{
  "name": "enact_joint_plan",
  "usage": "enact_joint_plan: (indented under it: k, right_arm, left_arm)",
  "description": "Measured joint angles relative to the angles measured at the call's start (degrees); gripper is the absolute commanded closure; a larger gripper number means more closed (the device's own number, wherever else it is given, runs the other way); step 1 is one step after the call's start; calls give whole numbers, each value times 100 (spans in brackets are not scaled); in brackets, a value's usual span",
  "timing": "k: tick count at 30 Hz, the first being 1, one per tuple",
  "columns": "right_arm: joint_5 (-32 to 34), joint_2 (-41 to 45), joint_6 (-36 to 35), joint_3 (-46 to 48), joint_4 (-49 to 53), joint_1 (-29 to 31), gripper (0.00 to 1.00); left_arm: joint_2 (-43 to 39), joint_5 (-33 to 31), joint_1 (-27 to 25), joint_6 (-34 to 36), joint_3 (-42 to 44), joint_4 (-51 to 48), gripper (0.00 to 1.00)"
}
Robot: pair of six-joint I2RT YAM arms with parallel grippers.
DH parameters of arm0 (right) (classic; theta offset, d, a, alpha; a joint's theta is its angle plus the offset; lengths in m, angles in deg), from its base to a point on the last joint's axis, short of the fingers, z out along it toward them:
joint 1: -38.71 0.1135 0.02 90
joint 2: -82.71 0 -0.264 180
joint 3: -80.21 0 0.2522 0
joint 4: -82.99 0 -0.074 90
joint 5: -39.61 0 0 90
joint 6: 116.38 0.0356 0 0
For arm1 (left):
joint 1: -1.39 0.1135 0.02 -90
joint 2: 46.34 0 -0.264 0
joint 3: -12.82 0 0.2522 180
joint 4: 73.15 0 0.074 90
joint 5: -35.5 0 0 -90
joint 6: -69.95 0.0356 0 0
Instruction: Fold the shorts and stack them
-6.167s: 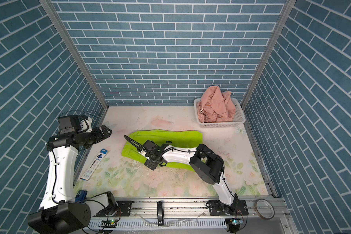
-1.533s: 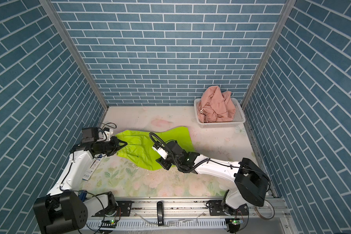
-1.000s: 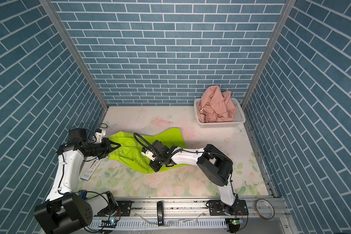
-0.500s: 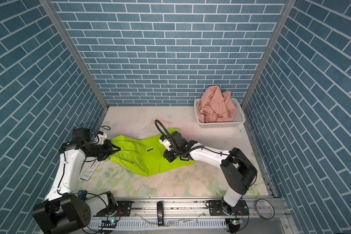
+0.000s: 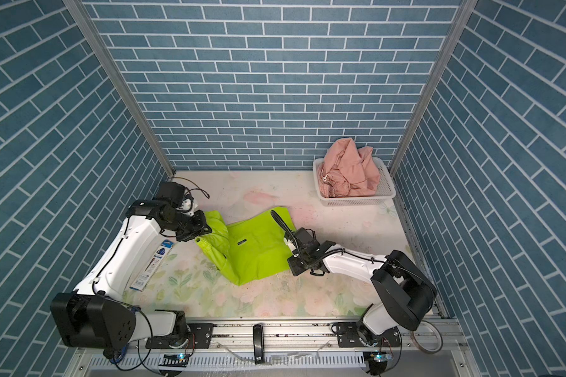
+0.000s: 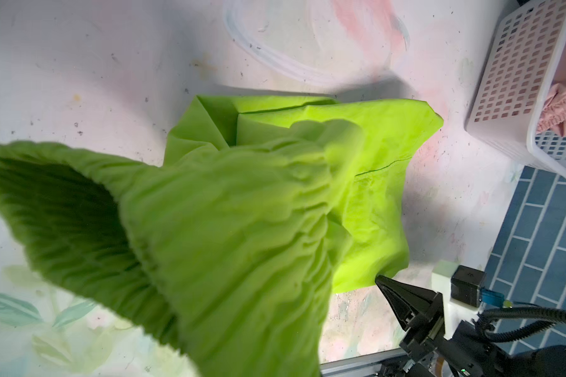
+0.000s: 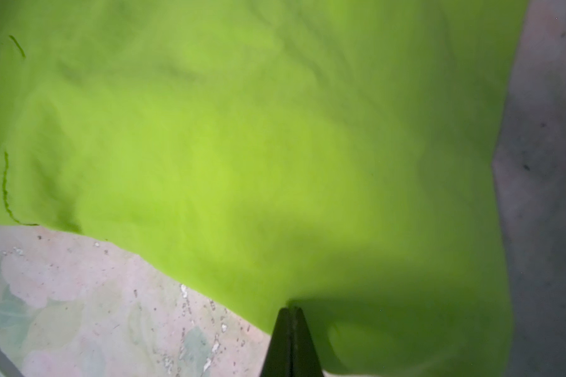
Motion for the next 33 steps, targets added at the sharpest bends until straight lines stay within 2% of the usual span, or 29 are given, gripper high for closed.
enact_joint_plan:
  k: [6, 19, 23, 27, 33]
  right_arm:
    - [-136, -4, 208, 452, -538, -31, 100]
    - [-267, -4, 444, 894, -1637, -31, 100]
    - [-286, -4, 444, 946, -1751, -31, 100]
    - [-326, 151, 442, 955, -1486, -31, 100]
    - [-345, 1572, 439, 957, -772, -31, 97]
  left_arm:
    - [715, -426, -892, -356, -625, -26, 100]
    - [2109, -907, -2100, -750, -1888, -306, 100]
    - [2420, -940, -2299, -772, -2223, -433, 100]
    - [2669, -1139, -2337, -713, -2918, -817, 100]
    - [2634, -1604, -2312, -503, -3707, -1263, 100]
